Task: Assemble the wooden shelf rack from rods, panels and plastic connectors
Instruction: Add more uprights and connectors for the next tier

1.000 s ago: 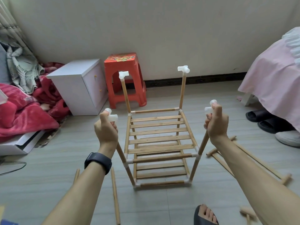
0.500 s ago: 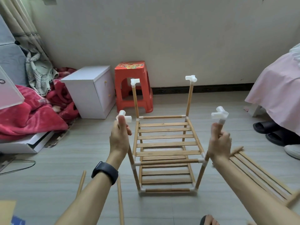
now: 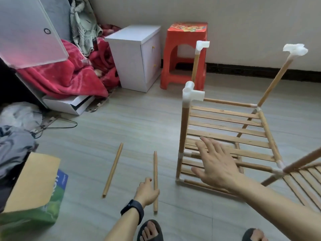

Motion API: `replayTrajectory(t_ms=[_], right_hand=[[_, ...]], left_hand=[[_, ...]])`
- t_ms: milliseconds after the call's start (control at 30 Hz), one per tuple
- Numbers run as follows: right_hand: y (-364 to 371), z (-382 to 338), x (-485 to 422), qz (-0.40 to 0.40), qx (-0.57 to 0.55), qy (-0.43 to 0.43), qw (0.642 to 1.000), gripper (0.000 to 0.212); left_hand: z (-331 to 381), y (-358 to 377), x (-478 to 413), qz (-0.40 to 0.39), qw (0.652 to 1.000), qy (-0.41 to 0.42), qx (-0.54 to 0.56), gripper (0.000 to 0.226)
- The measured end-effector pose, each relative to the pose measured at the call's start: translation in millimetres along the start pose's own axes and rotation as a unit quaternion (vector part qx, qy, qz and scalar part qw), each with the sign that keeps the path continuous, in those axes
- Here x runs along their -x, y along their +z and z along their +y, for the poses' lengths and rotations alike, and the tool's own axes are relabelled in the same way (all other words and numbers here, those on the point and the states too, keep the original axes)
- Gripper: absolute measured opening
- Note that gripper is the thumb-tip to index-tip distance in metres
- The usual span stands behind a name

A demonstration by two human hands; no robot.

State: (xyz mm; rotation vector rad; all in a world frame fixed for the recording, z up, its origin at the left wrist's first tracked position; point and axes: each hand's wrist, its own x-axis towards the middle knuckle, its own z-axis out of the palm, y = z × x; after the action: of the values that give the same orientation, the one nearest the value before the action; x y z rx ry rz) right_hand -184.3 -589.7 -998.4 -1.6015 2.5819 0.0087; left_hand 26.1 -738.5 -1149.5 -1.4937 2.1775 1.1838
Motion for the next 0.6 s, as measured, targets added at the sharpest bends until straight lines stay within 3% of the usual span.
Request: replayTrajectory(t_ms=[100, 300, 433, 600], right_hand=[[19, -10, -23, -0.077, 0.008, 0.003, 0.997, 0.092], [53, -10, -26, -0.015, 0.024, -0.011, 1.000, 0.086], [57, -10, -26, -0.022, 0.025, -0.014, 0.999, 0.085], [53, -10, -25, -0.037, 0.025, -0.011, 0.999, 0.084]], left_hand=[[1, 11, -22, -0.007, 0.999, -0.020, -0.037, 0.058], [-12, 44, -61, -0.027, 0.989, -0.081, -0.123, 0.047], [-22, 59, -74, 0.010, 0.986, -0.078, -0.149, 0.030], [-23, 46, -80, -0.014, 0.989, -0.079, -0.126, 0.030]])
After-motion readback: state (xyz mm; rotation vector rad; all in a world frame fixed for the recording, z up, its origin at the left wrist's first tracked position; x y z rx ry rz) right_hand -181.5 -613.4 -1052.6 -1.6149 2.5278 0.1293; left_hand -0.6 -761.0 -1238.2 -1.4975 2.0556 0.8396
